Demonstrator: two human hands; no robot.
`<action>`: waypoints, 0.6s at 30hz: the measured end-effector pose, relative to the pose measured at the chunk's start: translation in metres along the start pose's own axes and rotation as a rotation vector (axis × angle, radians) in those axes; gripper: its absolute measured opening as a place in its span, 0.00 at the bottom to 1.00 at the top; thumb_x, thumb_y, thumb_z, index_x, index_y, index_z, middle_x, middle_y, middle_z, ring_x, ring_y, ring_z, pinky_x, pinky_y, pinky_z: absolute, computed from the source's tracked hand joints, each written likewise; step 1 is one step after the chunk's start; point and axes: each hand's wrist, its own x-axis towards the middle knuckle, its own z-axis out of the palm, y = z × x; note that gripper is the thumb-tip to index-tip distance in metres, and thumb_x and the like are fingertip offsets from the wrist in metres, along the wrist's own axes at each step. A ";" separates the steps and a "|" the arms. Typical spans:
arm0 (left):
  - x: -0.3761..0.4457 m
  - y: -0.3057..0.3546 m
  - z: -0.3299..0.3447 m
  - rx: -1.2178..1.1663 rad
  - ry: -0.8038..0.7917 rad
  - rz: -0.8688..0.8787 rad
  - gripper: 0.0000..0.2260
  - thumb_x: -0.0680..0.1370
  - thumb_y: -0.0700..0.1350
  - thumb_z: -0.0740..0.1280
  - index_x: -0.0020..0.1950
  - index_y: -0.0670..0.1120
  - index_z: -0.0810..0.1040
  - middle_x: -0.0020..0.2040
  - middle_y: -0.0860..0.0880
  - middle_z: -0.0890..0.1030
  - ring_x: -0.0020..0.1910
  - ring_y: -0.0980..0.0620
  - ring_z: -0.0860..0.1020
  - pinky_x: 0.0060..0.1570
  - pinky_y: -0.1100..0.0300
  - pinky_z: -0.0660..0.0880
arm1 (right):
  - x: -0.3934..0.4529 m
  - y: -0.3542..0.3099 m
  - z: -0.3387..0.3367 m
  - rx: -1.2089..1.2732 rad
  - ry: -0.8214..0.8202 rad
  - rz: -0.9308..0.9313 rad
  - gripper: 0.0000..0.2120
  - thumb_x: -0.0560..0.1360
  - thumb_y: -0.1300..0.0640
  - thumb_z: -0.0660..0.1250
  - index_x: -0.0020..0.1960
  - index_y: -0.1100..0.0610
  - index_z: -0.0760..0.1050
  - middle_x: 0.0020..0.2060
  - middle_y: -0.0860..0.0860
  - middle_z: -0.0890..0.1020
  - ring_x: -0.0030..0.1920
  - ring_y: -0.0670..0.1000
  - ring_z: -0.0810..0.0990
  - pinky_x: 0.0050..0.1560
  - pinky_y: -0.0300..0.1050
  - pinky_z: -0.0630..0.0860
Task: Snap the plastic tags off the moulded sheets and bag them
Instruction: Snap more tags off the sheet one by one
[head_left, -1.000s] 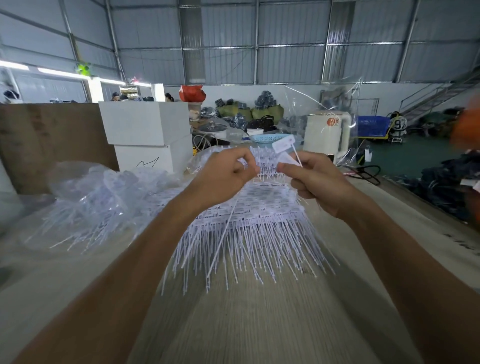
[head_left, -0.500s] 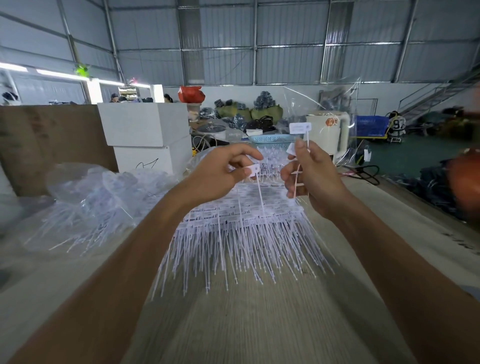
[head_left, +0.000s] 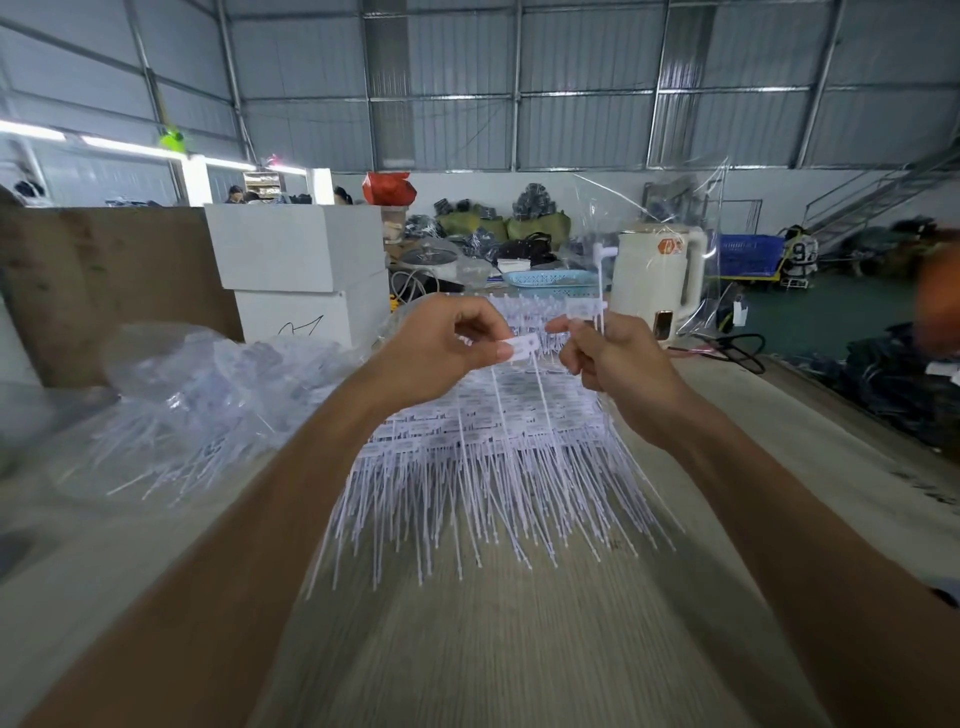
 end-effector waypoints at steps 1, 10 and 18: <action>0.001 -0.001 -0.001 -0.015 0.008 -0.006 0.04 0.77 0.37 0.72 0.49 0.37 0.80 0.46 0.41 0.83 0.47 0.43 0.82 0.50 0.57 0.79 | -0.001 -0.002 0.000 0.054 -0.010 -0.008 0.17 0.86 0.55 0.57 0.55 0.67 0.78 0.28 0.47 0.77 0.26 0.42 0.67 0.29 0.37 0.63; 0.002 -0.011 0.001 0.018 -0.020 0.017 0.04 0.84 0.46 0.62 0.50 0.50 0.70 0.41 0.48 0.85 0.39 0.51 0.81 0.48 0.50 0.78 | -0.006 -0.006 0.000 0.072 -0.060 -0.012 0.13 0.84 0.53 0.62 0.51 0.55 0.83 0.26 0.43 0.65 0.28 0.46 0.60 0.27 0.39 0.59; 0.004 -0.017 0.001 0.034 -0.019 0.025 0.04 0.83 0.47 0.64 0.49 0.51 0.71 0.39 0.50 0.84 0.36 0.52 0.81 0.46 0.49 0.79 | -0.007 -0.009 0.001 0.132 -0.104 0.013 0.10 0.85 0.54 0.60 0.56 0.54 0.80 0.30 0.49 0.71 0.25 0.45 0.63 0.24 0.37 0.60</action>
